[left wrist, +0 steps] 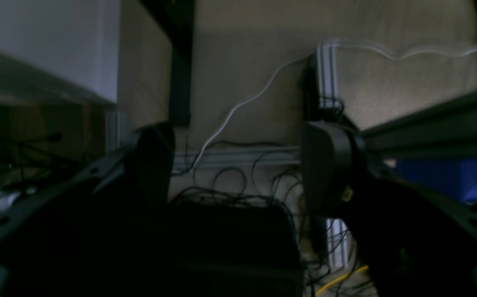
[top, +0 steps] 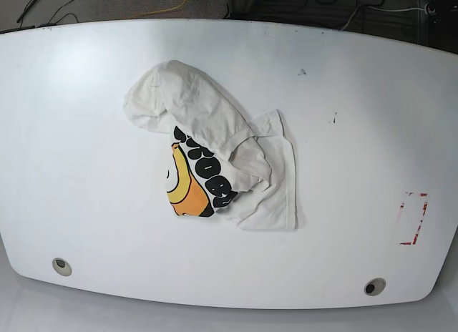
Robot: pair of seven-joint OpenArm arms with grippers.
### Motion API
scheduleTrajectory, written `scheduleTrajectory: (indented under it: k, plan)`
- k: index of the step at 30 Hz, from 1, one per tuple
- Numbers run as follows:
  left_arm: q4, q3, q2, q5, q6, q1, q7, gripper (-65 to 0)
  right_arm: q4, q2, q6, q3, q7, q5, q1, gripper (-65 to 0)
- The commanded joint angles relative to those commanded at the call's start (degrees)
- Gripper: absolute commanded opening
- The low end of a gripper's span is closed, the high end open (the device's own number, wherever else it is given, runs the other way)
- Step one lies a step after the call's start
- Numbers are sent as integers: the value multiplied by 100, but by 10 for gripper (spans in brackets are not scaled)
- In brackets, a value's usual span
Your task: Layout the t-shirt on the table in an organized manner, then fold the t-shirt properly
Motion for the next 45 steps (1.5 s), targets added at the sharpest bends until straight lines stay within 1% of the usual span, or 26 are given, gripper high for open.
scheduleTrajectory:
  k: [4,8,12,17,22,24,29,34,39,42,45]
  plan:
    - [510,-167,0,0,0,79,0,-211,290,26,0,0,0,149,-97,-378]
    - [976,-316,0,0,0,97,0,-211,369,26,0,9,18,299,-88,-378]
    - [1222,-378,-9,-9,0,88,0,-211,413,44,18,9,35,448,-26,-378]
    - [1371,-527,-9,-9,0,-123,0,-211,422,44,35,9,598,677,53,-378]
    - [1371,-545,-9,-9,0,-492,0,-211,466,79,44,0,1064,712,132,-378]
    - [1371,-545,-9,-9,0,-589,0,-211,466,132,44,-9,1169,712,202,-378]
    - [1371,-545,-9,-9,0,-923,0,-211,466,123,44,-9,1275,712,378,-378]
    - [1354,-545,-9,-9,0,-1240,0,-211,457,132,44,18,1222,721,677,-378]
    - [1336,-519,-9,0,0,-1495,0,-211,448,141,44,185,1187,721,1029,-378]
    - [1319,-510,0,0,0,-1670,0,-211,448,141,53,264,985,712,1213,-378]
    - [1319,-501,0,0,0,-1846,18,-211,448,264,53,308,818,721,1503,-378]
